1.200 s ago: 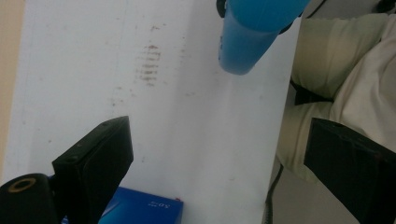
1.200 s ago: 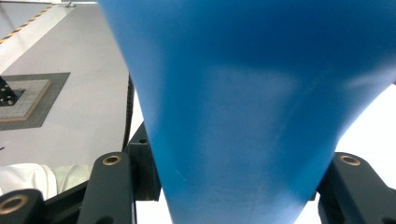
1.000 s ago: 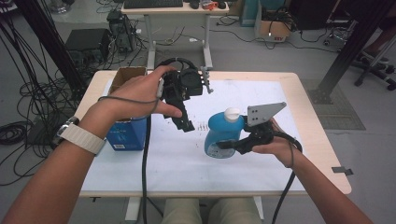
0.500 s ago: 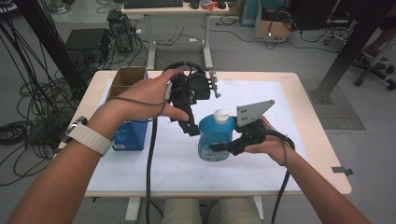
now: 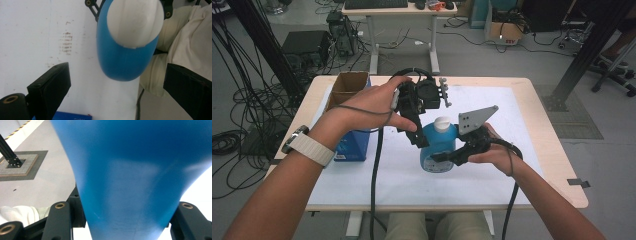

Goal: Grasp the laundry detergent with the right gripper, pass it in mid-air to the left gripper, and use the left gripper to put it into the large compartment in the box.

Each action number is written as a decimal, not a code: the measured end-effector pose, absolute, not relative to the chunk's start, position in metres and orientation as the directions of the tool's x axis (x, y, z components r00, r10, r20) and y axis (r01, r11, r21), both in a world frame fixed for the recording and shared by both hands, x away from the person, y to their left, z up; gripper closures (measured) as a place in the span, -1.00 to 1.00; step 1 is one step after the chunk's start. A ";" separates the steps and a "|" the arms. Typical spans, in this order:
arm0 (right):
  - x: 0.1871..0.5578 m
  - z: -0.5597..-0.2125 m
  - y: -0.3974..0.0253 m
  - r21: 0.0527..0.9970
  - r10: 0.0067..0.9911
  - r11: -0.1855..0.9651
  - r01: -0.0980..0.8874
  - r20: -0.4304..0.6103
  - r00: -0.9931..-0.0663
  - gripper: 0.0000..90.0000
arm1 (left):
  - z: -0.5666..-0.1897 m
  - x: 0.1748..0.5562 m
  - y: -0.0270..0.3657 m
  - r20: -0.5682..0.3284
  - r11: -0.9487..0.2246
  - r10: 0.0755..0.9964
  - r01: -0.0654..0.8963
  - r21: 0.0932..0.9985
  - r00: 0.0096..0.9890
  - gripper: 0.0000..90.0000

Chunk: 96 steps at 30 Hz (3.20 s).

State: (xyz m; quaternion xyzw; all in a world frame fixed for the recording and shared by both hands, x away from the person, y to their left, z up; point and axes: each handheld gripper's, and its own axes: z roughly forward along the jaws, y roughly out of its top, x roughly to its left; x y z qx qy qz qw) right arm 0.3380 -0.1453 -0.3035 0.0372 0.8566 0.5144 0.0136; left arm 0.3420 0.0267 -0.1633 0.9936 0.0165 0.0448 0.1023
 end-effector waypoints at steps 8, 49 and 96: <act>0.340 -0.305 -0.140 0.873 0.084 0.486 0.042 0.001 -0.996 -0.04 | -0.164 0.342 0.022 0.080 -0.979 0.038 0.021 0.205 0.996 -0.83; 0.339 -0.305 -0.134 0.860 0.088 0.507 0.063 0.021 -0.996 -0.05 | -0.168 0.346 0.012 0.076 -0.976 0.033 0.016 0.217 0.997 -0.83; 0.341 -0.305 -0.136 0.863 0.087 0.501 0.059 0.018 -0.996 -0.05 | -0.168 0.346 0.013 0.085 -0.977 0.040 0.021 0.213 0.996 -0.83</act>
